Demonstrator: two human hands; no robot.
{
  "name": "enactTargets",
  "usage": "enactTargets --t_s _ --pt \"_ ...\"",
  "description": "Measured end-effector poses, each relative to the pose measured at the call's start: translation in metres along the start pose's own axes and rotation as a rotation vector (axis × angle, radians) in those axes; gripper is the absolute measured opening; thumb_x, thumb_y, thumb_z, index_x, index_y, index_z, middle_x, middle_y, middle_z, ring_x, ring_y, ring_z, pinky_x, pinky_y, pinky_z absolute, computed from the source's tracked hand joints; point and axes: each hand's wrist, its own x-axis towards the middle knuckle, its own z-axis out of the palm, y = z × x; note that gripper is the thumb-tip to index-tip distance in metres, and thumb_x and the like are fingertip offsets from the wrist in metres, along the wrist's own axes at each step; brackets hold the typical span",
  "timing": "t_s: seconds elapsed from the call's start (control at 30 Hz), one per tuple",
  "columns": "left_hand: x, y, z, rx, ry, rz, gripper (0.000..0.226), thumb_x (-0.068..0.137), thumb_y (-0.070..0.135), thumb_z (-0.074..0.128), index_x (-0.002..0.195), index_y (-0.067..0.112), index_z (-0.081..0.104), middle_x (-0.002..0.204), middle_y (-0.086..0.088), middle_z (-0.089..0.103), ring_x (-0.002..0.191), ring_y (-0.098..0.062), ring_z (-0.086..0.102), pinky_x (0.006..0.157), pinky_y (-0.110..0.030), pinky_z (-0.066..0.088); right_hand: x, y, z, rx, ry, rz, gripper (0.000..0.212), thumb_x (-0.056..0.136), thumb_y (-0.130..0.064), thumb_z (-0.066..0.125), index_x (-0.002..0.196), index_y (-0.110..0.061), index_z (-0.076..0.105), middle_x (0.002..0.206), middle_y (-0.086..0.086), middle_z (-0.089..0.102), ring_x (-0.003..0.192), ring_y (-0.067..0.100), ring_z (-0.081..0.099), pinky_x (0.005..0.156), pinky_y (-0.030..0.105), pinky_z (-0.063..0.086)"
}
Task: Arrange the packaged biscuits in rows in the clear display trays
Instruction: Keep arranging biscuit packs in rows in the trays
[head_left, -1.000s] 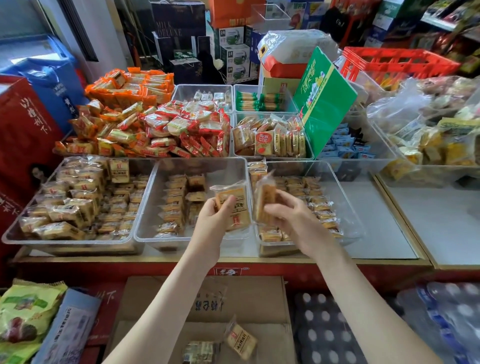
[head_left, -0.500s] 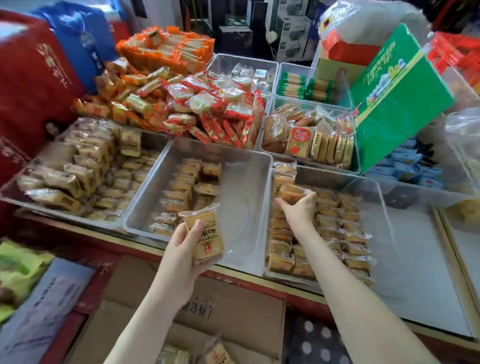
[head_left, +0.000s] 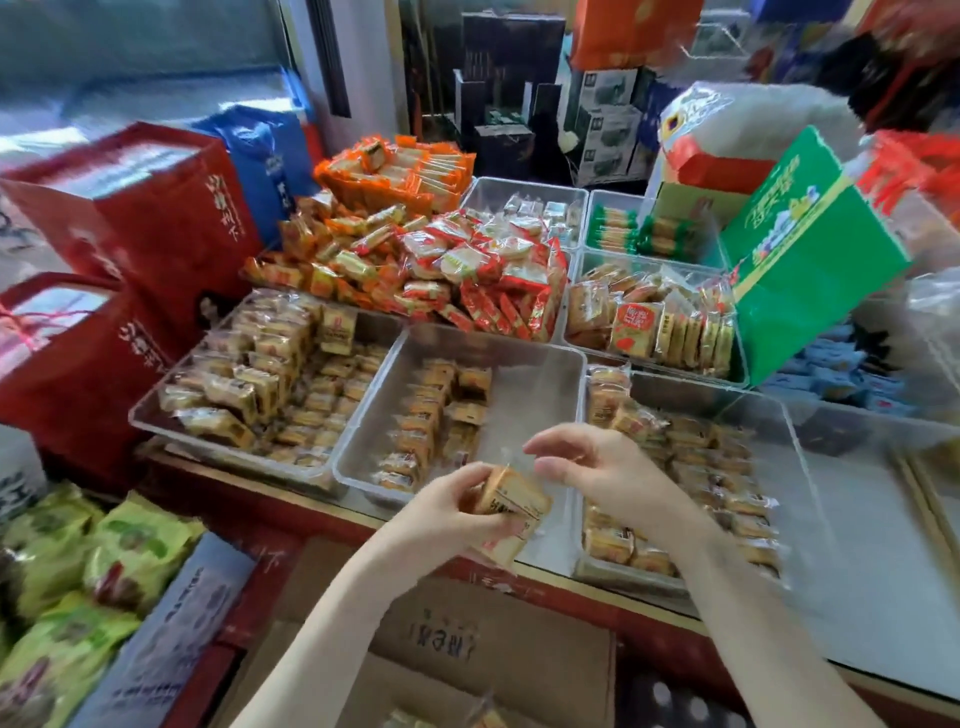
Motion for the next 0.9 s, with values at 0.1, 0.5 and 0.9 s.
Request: enactTargets --t_s 0.1,0.5,0.9 --pt "-0.01 0.024 -0.009 0.105 -0.045 0.072 0.031 0.084 0.012 0.074 0.111 0.023 0.064 0.095 0.001 0.071 0.082 -0.01 0.071 0.065 -0.026 0.058 -0.02 -0.02 0.009 0.116 0.081 -0.023 0.015 0.093 -0.017 0.063 0.093 -0.031 0.069 0.085 -0.013 0.07 0.081 -0.002 0.062 0.072 0.012 0.049" --pt "-0.046 0.021 -0.046 -0.377 0.121 0.275 0.031 0.081 0.022 0.069 0.108 0.008 0.068 0.105 -0.013 0.074 0.103 -0.027 0.066 0.091 -0.038 0.05 -0.043 -0.063 0.07 0.402 0.768 -0.014 0.022 0.102 -0.012 0.044 0.092 -0.02 0.062 0.085 0.0 0.068 0.073 0.007 0.064 0.067 0.023 0.056" --pt "-0.057 0.018 -0.073 -0.223 0.249 0.3 0.017 0.093 0.001 0.062 0.078 0.006 0.068 0.07 -0.007 0.068 0.066 -0.016 0.063 0.063 -0.024 0.057 -0.042 -0.076 0.103 0.517 0.863 0.098 0.025 0.102 -0.006 0.042 0.087 -0.015 0.06 0.074 0.001 0.058 0.065 0.01 0.051 0.06 0.022 0.044"
